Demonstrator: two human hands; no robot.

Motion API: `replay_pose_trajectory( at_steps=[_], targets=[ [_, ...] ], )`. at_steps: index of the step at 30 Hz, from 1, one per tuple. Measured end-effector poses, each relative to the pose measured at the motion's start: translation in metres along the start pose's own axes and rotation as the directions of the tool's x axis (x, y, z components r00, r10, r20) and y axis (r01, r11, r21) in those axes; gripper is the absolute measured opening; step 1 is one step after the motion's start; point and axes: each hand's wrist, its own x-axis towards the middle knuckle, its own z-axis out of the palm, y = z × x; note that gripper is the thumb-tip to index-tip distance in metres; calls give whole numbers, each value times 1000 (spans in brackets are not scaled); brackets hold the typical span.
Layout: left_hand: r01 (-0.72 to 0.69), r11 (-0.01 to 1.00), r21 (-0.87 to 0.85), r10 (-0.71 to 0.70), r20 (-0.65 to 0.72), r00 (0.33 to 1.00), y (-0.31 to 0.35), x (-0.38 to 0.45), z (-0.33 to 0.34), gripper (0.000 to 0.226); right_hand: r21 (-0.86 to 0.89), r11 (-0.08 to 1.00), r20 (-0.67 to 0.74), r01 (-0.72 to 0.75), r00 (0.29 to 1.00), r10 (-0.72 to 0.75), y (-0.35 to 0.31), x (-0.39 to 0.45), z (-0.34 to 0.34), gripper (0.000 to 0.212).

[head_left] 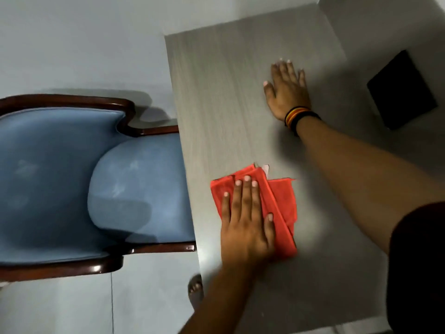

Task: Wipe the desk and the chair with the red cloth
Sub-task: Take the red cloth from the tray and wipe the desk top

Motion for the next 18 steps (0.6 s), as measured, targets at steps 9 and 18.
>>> replay_pose_trajectory(
  at_steps=[9, 18],
  targets=[
    [-18, 992, 128, 5, 103, 995, -37, 127, -14, 68, 225, 972, -33, -65, 997, 75, 15, -167, 9, 60],
    [-68, 998, -3, 68, 92, 993, 21, -71, -3, 67, 197, 974, -118, -115, 983, 140, 10, -309, 19, 57]
  ],
)
